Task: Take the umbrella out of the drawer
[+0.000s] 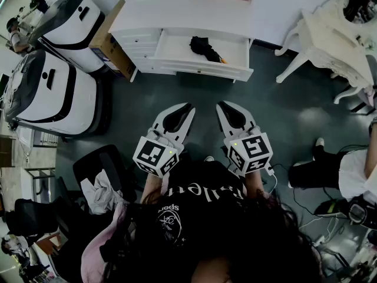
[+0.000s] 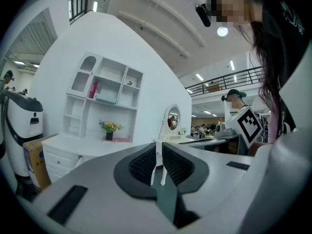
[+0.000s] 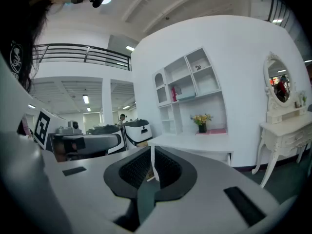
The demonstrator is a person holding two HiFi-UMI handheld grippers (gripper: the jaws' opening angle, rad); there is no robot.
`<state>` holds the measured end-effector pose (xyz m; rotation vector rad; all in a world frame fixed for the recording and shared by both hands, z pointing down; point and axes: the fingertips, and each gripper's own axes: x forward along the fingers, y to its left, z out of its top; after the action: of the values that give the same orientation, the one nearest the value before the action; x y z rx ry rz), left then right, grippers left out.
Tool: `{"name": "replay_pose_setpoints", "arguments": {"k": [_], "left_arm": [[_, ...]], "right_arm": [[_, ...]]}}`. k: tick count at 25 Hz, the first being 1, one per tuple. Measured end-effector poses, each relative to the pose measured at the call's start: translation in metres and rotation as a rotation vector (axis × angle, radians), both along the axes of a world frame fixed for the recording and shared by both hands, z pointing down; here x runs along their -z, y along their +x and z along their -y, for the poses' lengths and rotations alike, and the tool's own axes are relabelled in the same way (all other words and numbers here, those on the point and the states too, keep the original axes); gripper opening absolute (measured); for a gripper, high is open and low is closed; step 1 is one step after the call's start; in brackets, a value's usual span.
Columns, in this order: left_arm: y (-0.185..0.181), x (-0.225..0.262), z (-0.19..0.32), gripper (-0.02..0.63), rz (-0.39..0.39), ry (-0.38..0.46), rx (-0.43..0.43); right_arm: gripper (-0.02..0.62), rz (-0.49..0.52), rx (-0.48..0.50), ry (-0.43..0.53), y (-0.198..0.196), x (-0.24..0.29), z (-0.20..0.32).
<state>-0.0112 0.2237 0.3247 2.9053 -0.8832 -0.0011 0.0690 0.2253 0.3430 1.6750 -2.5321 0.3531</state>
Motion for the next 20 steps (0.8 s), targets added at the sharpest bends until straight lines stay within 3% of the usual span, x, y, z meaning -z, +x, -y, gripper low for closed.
{"name": "replay_pose_setpoints", "arguments": {"k": [20], "left_arm": [[0.015,-0.013,0.002,0.049,0.034,-0.039,0.002]], "right_arm": [[0.058,0.046,-0.006,-0.051,0.018,-0.021,-0.001]]}}
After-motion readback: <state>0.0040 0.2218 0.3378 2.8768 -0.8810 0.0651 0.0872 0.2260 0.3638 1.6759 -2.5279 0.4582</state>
